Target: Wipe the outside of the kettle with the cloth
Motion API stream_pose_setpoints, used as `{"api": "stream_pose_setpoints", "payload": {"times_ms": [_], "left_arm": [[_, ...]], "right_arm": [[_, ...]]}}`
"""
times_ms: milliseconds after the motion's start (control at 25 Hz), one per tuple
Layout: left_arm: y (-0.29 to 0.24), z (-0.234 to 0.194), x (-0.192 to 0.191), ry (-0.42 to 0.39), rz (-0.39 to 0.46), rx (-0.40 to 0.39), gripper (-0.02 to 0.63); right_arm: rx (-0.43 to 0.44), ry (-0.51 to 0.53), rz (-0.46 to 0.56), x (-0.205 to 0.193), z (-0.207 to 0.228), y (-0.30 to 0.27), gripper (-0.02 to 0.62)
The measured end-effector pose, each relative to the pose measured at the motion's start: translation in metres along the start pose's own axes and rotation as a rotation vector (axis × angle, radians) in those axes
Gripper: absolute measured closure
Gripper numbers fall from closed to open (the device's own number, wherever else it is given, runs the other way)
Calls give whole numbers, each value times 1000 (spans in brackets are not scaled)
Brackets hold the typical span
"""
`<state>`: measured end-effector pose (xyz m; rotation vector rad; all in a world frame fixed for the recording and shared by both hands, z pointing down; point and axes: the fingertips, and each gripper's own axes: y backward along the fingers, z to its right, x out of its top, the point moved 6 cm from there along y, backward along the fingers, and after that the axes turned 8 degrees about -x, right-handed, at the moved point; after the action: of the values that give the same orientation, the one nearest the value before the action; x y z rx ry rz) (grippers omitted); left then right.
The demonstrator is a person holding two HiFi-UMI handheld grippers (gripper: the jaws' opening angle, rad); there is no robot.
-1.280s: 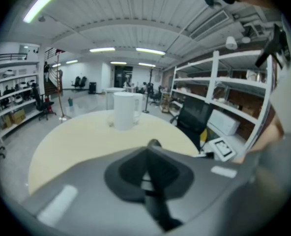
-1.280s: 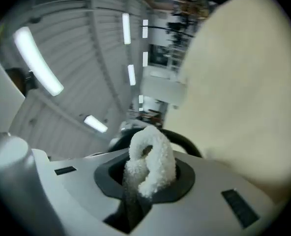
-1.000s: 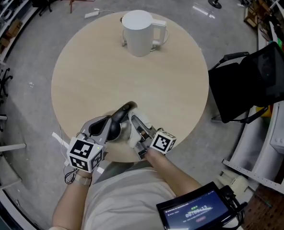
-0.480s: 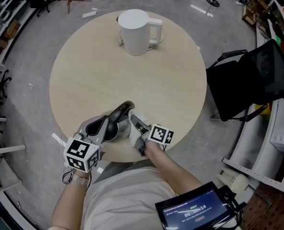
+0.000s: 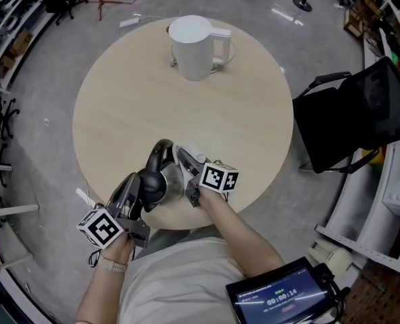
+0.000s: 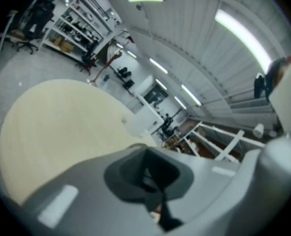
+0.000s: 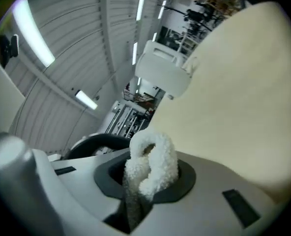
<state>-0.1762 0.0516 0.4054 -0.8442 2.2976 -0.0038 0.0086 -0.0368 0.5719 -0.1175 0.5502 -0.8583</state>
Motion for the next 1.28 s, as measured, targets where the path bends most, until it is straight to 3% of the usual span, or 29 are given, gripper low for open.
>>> {"api": "stream_pose_setpoints", "payload": {"times_ms": [80,120,160,240,320,360,400,480,520,560,640,680,720,760,800,840,880,960,1000,1040,1120,1160,1240,1280], "left_arm": [[5,9,-13,71,30,-7,610],[6,15,-17,72,32,-16,612],[5,23,-16,23,24,-26,612],[1,39,-9,-220,-37,-49,613],[-14,50,-7,-480,-180,-83,612],[-23,52,-10,-570,-264,-92,612],[-31,53,-14,-640,-337,-83,612],[-39,52,-20,-733,-407,-37,612],[-40,52,-22,-750,-407,-23,612],[-40,52,-23,-753,-397,-23,612],[-41,51,-20,-751,-379,-35,614],[-41,51,-19,-752,-380,-31,614],[-40,50,-18,-752,-386,-23,614],[-40,49,-18,-750,-392,-16,614],[-40,49,-19,-747,-395,-16,614],[-41,49,-21,-746,-396,-22,613],[-41,50,-21,-746,-396,-29,613],[-42,50,-21,-749,-394,-38,614],[-42,49,-20,-750,-393,-35,613],[-41,48,-20,-752,-394,-32,614],[-41,48,-21,-755,-397,-33,614],[-42,50,-22,-753,-399,-37,612],[-42,51,-23,-744,-402,-42,613],[-42,50,-22,-744,-401,-39,612]], "right_arm": [[94,4,-1,27,-20,-12,520],[166,-37,-3,40,-34,-10,520],[251,-71,-16,51,-51,-3,520],[413,-63,-76,58,-84,21,520],[488,-40,-144,43,-95,39,520],[468,-48,-165,31,-85,40,520],[397,-56,-185,18,-65,36,520],[149,-5,-258,-11,-15,21,520],[67,62,-283,-19,-6,20,520],[76,129,-254,-18,-18,27,520],[287,199,-68,1,-72,51,520],[350,224,-1,5,-87,55,520],[323,241,4,0,-81,50,520],[227,219,-42,-9,-57,40,520],[131,156,-103,-17,-33,31,520],[104,107,-137,-18,-26,29,520],[165,143,-120,-14,-43,36,520],[347,389,-14,-4,-98,56,520],[350,443,13,-5,-102,57,520],[272,391,-1,-11,-81,50,520],[76,134,-89,-23,-25,32,520],[81,81,-92,-22,-24,36,520],[253,211,-3,-14,-67,61,520],[290,246,29,-15,-76,67,520]]}}
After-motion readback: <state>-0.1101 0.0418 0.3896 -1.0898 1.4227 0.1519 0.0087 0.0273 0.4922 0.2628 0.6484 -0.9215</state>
